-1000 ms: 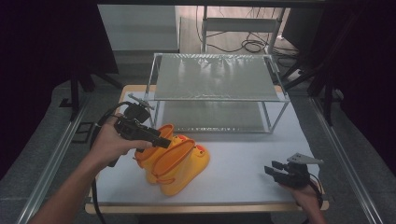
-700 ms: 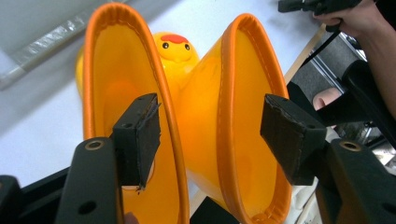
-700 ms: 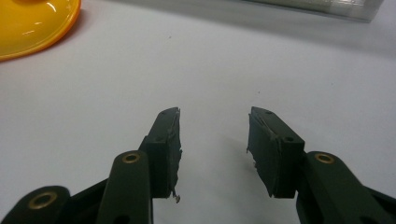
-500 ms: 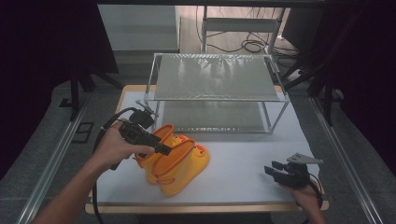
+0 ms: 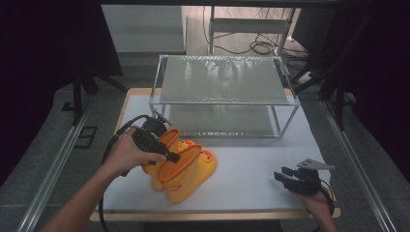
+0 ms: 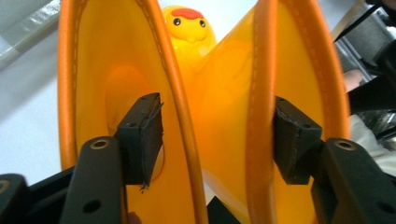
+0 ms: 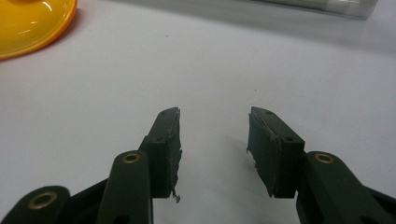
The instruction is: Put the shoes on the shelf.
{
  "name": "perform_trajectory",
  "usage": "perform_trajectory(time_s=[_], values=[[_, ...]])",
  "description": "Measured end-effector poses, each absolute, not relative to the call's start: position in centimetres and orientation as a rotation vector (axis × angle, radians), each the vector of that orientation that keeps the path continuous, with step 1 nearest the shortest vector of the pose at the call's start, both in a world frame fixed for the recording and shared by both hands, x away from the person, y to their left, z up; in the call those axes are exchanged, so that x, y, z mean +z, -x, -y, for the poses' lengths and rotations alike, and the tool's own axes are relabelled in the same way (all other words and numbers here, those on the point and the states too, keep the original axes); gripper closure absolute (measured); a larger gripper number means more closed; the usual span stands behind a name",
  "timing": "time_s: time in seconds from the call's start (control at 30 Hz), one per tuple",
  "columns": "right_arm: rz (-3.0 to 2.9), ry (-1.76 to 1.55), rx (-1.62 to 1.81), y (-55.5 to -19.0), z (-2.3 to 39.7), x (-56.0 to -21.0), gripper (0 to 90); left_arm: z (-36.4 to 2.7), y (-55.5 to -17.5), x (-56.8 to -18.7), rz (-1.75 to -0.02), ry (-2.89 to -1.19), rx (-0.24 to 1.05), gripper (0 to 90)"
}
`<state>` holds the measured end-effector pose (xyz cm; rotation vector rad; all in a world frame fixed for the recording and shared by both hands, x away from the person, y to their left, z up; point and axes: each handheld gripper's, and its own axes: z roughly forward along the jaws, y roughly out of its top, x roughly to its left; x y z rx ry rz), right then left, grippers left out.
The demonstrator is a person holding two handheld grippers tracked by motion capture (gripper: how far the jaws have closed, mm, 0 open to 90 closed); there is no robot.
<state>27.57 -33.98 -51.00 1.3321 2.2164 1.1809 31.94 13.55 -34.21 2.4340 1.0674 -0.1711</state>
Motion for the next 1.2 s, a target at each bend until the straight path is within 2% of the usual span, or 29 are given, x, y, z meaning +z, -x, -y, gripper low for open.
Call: perform_trajectory(time_s=[0.43,0.47,0.5,0.53,0.67,0.73,1.2], values=[[-2.213,-1.336,1.179,-27.6,34.0,-51.0,53.5,-12.6,-31.9,-34.6,-1.108,-2.457,-0.129,52.8],[-2.213,-1.336,1.178,-27.6,34.0,-51.0,53.5,-12.6,-31.9,-34.6,-1.111,-2.456,-0.121,54.7],[-2.213,-1.336,1.177,-27.6,34.0,-51.0,53.5,-12.7,-31.9,-34.7,-1.114,-2.452,-0.11,61.7],[-2.213,-1.336,1.177,-27.6,34.0,-51.0,53.5,-12.7,-31.9,-34.7,-1.117,-2.449,-0.105,61.7],[-2.212,-1.336,1.175,-27.6,34.0,-51.0,53.5,-13.0,-31.9,-34.8,-1.116,-2.426,-0.095,76.8],[-2.209,-1.344,1.172,-27.6,34.1,-51.0,53.5,-13.1,-31.9,-34.8,-1.113,-2.414,-0.085,81.6],[-2.2,-1.355,1.166,-27.7,34.3,-51.1,53.7,-13.2,-32.9,-34.1,-1.083,-2.365,-0.117,82.2]])
